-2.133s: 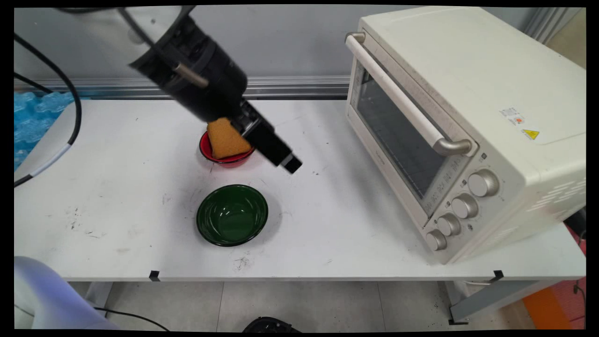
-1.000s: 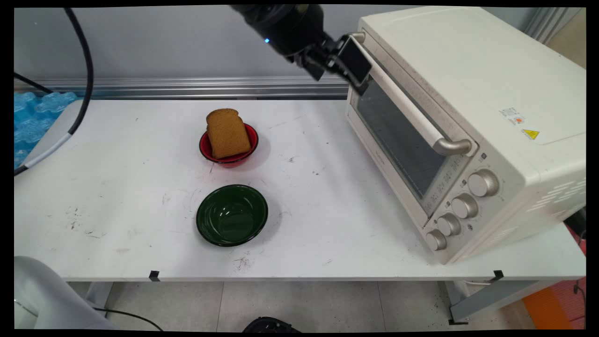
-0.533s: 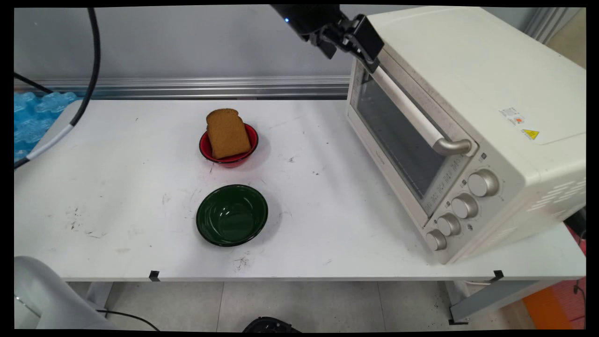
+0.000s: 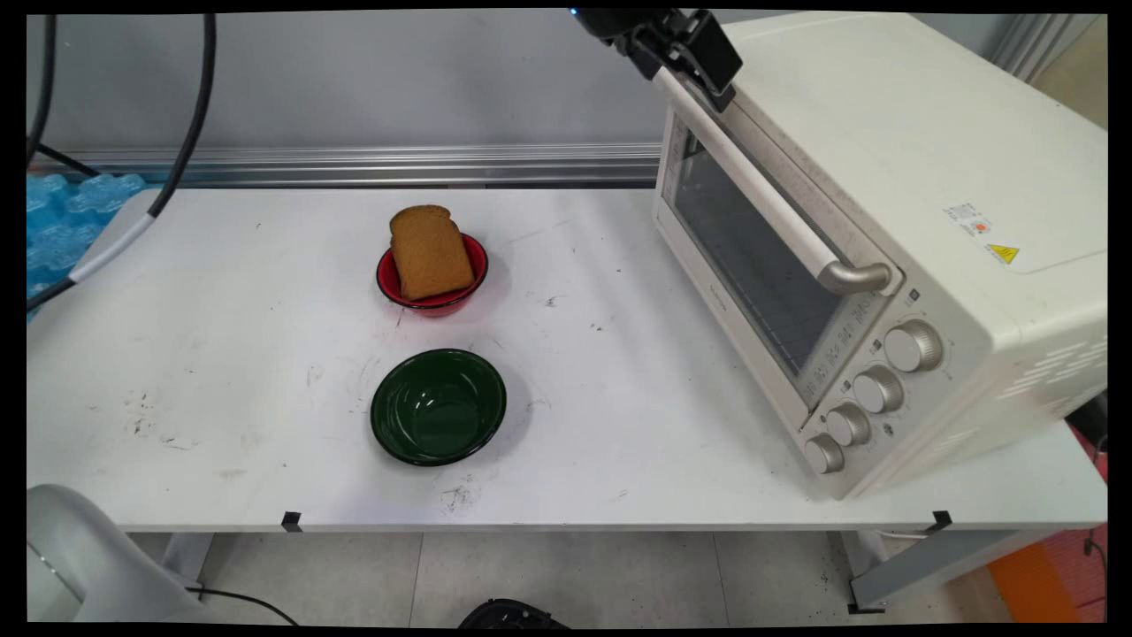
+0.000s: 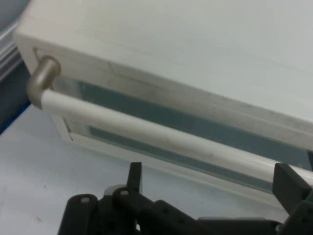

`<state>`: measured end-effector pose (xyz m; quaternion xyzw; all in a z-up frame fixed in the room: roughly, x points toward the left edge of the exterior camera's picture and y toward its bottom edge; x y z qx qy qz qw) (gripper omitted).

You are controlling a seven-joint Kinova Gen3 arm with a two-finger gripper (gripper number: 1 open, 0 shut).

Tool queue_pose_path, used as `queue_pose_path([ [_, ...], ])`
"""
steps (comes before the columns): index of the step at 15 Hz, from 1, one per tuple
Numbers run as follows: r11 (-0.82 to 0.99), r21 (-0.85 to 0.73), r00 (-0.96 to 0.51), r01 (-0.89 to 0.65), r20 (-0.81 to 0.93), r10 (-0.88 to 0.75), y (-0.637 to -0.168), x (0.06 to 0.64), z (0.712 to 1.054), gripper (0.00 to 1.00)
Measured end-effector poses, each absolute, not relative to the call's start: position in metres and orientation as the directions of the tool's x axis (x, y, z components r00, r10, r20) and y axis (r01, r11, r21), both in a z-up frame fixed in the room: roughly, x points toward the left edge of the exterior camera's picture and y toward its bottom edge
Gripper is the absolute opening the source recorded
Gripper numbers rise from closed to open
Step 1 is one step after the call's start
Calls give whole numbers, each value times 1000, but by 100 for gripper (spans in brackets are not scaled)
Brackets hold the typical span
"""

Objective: Open the oven

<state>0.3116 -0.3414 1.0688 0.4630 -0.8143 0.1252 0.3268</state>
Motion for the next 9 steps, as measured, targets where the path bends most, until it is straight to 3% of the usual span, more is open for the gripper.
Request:
queue_pose_path([
  [9, 613, 30, -443, -790, 663, -603, -378, 308, 1061, 100],
])
